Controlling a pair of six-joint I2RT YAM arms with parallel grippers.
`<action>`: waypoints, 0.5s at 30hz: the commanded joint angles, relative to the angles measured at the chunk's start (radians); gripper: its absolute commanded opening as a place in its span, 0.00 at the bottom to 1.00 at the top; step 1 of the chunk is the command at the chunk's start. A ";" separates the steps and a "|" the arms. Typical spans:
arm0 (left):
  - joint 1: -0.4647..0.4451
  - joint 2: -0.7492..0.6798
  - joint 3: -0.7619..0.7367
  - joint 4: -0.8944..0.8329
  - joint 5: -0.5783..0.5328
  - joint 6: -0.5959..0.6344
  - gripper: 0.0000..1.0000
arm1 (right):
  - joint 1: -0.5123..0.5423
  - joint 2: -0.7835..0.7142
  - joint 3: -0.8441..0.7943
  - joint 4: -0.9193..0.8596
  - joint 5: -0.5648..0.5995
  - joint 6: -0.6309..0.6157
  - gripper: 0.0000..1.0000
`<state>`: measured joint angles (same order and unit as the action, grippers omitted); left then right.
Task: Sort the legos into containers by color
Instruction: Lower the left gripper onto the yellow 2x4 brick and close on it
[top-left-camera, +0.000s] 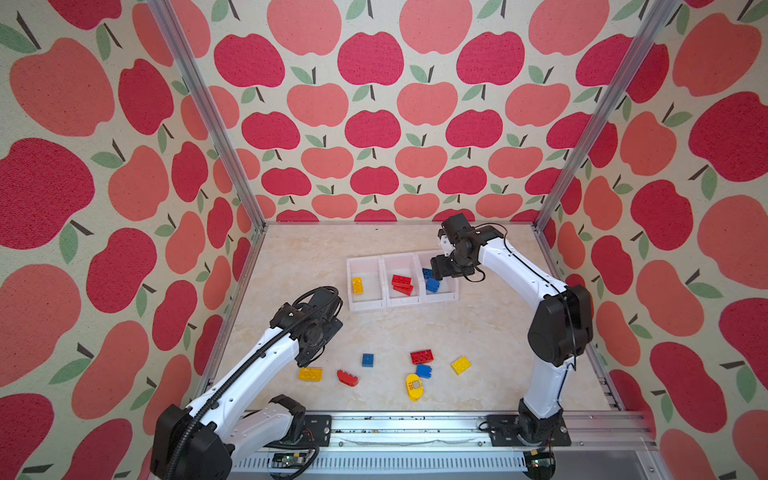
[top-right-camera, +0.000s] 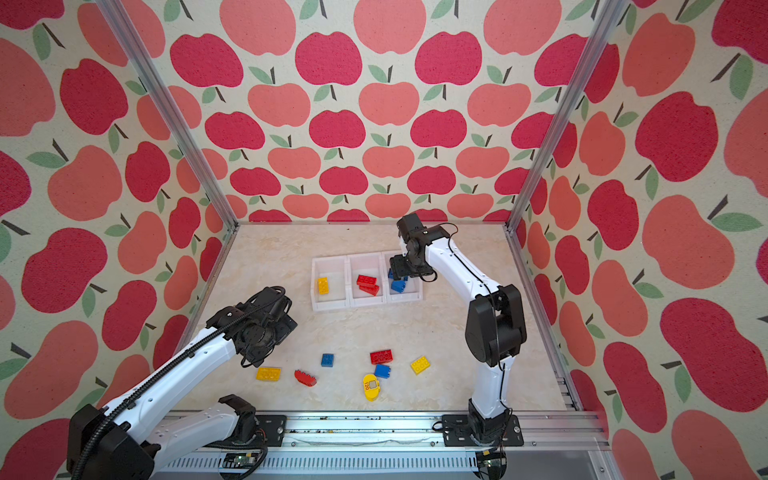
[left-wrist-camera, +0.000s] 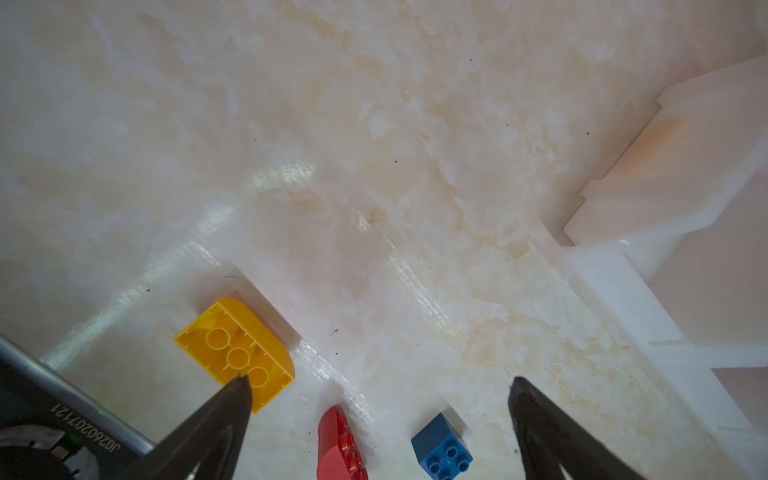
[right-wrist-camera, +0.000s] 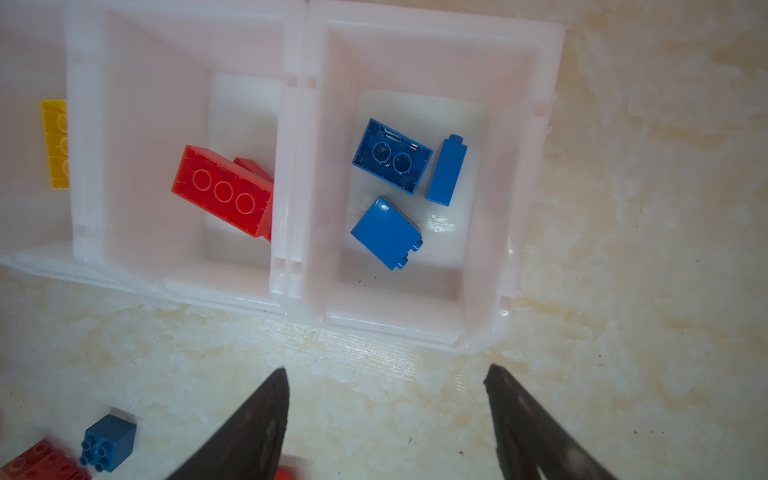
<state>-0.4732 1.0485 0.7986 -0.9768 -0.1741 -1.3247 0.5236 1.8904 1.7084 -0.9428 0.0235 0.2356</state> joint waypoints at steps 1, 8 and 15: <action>0.006 -0.055 -0.055 -0.085 0.032 -0.176 0.97 | 0.009 -0.024 -0.011 -0.040 -0.034 -0.013 0.79; 0.012 -0.169 -0.163 -0.087 0.075 -0.291 0.91 | 0.014 -0.028 -0.013 -0.039 -0.046 -0.016 0.79; 0.029 -0.188 -0.221 -0.056 0.119 -0.310 0.89 | 0.017 -0.039 -0.016 -0.039 -0.043 -0.018 0.79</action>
<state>-0.4549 0.8639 0.6014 -1.0210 -0.0853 -1.5913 0.5312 1.8900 1.7039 -0.9596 -0.0097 0.2352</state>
